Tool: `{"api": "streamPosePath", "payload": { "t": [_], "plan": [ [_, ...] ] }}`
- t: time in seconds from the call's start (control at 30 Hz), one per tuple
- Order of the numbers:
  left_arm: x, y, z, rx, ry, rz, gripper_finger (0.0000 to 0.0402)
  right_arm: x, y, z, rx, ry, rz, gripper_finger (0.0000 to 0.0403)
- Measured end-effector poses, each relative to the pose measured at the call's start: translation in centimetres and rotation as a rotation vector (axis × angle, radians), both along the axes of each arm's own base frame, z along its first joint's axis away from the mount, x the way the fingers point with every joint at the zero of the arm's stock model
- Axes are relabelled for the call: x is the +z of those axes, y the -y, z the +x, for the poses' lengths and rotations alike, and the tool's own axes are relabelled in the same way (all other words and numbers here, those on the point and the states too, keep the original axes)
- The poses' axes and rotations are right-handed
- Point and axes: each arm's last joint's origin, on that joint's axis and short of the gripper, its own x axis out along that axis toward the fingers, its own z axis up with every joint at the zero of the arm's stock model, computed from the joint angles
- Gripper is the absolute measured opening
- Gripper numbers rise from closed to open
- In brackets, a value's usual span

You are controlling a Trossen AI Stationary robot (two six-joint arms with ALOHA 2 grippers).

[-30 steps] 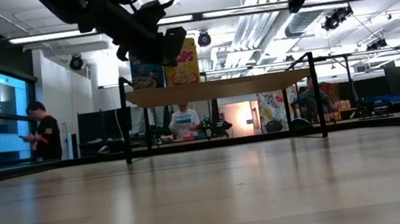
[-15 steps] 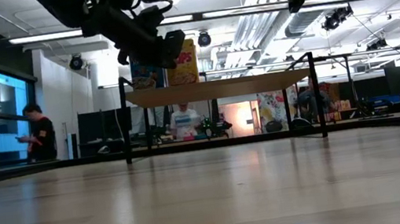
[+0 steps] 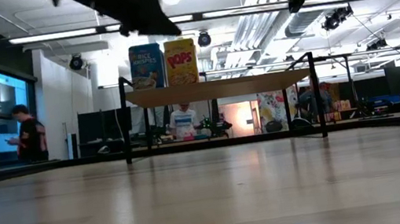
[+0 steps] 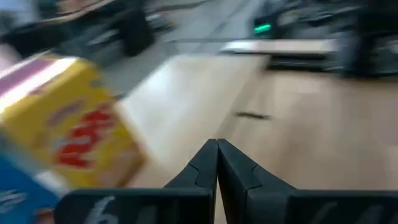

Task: Stack cereal on shelf
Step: Put the right green cereal box on the shelf

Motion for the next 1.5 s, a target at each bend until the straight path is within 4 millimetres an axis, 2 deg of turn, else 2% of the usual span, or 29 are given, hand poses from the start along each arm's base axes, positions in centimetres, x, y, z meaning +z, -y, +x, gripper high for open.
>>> {"api": "streamPosePath", "payload": {
  "t": [0.13,0.37,0.5,0.7,0.87,0.93,1.03,1.2,1.3,1.4,1.5],
  "plan": [
    [-0.8,1.9,-2.5,-0.102,0.040,-0.046,0.0000,0.0,0.0,0.0,0.000,0.000,0.000,0.0000],
    [-3.1,4.0,-8.9,-0.256,0.293,-0.058,0.0000,0.2,0.0,0.0,0.013,0.020,0.010,0.0000],
    [-3.3,4.6,-11.8,-0.365,0.403,-0.018,0.0000,0.9,-0.2,-0.1,0.062,0.092,0.003,0.0000],
    [-2.8,5.1,-13.9,-0.513,0.486,0.006,0.0000,1.7,-0.3,-0.3,0.107,0.177,-0.005,0.0000],
    [-2.2,5.1,-14.5,-0.526,0.528,0.011,0.0000,1.7,-0.2,-0.3,0.074,0.185,0.020,0.0012],
    [-2.2,5.1,-14.5,-0.526,0.528,0.005,0.0000,1.7,-0.2,-0.2,0.070,0.176,0.051,0.0036],
    [-2.3,5.1,-14.5,-0.526,0.520,0.004,0.0000,2.8,-0.2,0.5,0.092,0.081,0.130,0.0100],
    [-2.3,5.1,-14.5,-0.526,0.515,0.004,0.0000,6.3,-0.8,2.3,0.095,-0.239,0.197,0.0238],
    [-2.3,5.1,-14.5,-0.525,0.515,0.004,0.0000,8.7,-1.6,3.0,0.139,-0.402,0.210,0.0304],
    [-2.3,5.0,-14.5,-0.519,0.515,0.004,0.0000,10.3,-2.8,3.4,0.157,-0.587,0.288,0.0341],
    [-2.4,5.0,-14.5,-0.519,0.514,0.004,0.0000,11.2,-4.5,3.6,0.141,-0.747,0.423,0.0352]
  ]
}}
